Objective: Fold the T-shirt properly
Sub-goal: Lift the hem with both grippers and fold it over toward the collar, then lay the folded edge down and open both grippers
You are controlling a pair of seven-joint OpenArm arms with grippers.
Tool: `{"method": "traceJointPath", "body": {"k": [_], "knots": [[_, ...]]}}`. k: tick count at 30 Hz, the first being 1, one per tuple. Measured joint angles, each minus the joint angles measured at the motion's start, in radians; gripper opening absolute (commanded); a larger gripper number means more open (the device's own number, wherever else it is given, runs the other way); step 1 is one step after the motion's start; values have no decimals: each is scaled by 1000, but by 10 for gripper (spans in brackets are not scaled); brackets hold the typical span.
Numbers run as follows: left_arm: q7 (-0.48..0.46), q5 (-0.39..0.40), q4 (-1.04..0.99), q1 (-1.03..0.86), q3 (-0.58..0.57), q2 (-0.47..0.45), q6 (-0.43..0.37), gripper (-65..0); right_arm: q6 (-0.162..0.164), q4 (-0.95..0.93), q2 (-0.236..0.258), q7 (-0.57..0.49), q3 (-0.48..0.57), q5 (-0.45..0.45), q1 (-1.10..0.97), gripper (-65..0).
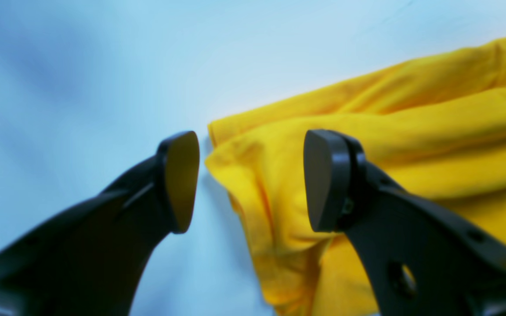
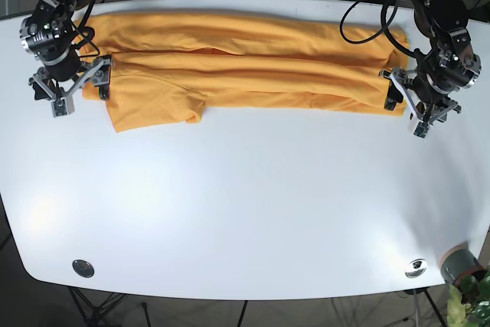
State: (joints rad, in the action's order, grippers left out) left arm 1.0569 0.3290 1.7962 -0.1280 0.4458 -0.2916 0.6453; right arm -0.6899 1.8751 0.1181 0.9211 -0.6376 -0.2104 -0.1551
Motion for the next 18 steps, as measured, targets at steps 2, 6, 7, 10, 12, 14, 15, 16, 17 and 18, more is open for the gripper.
{"method": "traceJointPath", "body": {"k": [2, 6, 7, 10, 12, 14, 15, 16, 17, 18], "knots": [[11, -21, -2, -4, -8, 14, -1, -304, -10, -58, 18, 39, 35, -3, 57, -103], [12, -19, -4, -9, -61, 40, 0, -303, 25, -166, 21, 53, 49, -2, 145, -120], [10, -13, -4, -13, -72, 42, 0, -303, 39, -187, 22, 51, 48, -6, 163, -120], [-1, -6, -4, -40, -77, 42, -1, -304, 51, -260, 26, 49, 48, -4, 204, -120], [6, -15, -18, -55, -77, 38, -2, -304, 56, -322, 27, 51, 56, -2, 224, -120], [11, -17, -43, -53, -75, 39, -2, -306, 58, -365, 28, 51, 86, 4, 231, -135], [7, -15, -61, -51, -75, 39, -1, -306, 57, -382, 25, 52, 103, 2, 233, -144], [4, -14, -78, -48, -75, 39, -1, -306, 56, -390, 21, 52, 114, -2, 233, -152], [0, -13, -92, -47, -75, 39, -1, -306, 54, -393, 19, 51, 122, -3, 232, -163], [-4, -13, -105, -47, -75, 39, -1, -306, 54, -394, 18, 52, 129, -3, 230, -179]]}}
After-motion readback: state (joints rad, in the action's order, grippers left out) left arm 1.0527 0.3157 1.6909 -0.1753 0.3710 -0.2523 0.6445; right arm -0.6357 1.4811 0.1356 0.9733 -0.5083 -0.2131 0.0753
